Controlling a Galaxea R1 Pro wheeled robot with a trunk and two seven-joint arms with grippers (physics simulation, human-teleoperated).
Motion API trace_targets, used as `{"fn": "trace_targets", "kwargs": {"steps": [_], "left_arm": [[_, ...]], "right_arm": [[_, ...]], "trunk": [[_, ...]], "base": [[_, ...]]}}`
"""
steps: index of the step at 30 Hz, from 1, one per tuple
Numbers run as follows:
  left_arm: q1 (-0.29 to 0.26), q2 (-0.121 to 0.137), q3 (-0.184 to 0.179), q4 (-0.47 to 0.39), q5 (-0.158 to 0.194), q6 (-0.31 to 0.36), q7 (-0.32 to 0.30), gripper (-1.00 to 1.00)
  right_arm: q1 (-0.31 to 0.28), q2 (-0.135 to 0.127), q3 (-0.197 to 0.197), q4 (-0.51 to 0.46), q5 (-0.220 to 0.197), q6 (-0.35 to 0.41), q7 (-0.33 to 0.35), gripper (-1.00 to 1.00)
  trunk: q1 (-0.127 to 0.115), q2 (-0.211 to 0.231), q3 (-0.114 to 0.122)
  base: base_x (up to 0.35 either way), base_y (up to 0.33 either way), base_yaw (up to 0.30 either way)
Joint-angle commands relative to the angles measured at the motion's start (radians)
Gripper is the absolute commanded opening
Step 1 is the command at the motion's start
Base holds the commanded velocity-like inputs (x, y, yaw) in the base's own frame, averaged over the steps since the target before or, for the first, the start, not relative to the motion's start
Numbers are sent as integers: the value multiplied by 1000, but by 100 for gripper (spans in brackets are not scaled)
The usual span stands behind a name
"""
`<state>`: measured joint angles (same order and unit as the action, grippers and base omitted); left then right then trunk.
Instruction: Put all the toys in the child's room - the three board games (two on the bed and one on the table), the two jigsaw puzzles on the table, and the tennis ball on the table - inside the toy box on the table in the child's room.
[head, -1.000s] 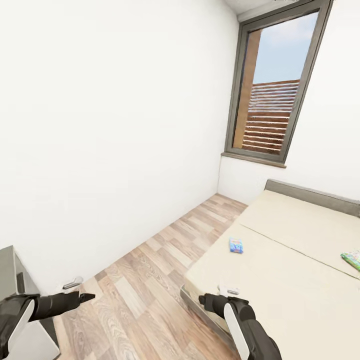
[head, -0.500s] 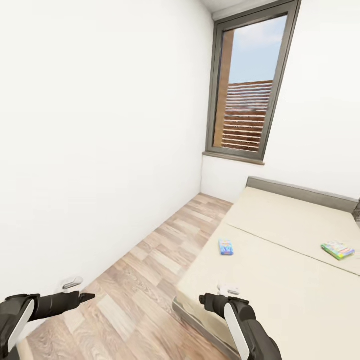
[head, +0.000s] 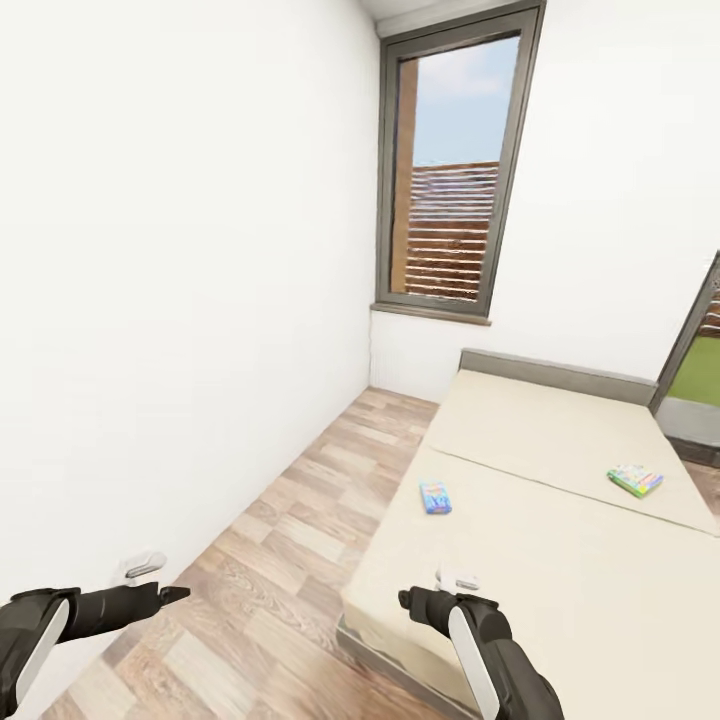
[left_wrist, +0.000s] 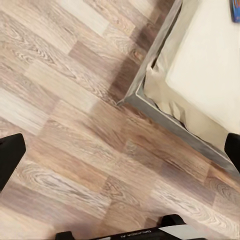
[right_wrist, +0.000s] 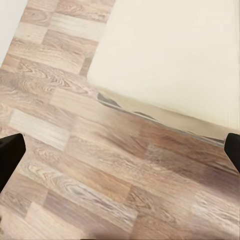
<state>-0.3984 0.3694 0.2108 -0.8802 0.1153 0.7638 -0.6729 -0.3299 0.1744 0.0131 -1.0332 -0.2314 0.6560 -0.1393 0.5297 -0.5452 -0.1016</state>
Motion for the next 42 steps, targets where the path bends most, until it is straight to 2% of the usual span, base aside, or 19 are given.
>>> {"fn": "trace_targets", "kwargs": {"steps": [1,29,42], "left_arm": [[0,0,1,0,8,8,1,100],[0,3,2,0,8,8,1,100],[0,3,2,0,9,7,1,100]], "right_arm": [[-1,0,1,-1,-11,3,-10,100],[0,0,-1,4,-12,-2,-9,100],[2,0,0,3,-11,-4,-11,100]], "trunk": [[1,-2,-2],[1,-2,-2],[1,-2,-2]], "base": [[165,192,-280],[125,232,-279],[8,303,-138]]}}
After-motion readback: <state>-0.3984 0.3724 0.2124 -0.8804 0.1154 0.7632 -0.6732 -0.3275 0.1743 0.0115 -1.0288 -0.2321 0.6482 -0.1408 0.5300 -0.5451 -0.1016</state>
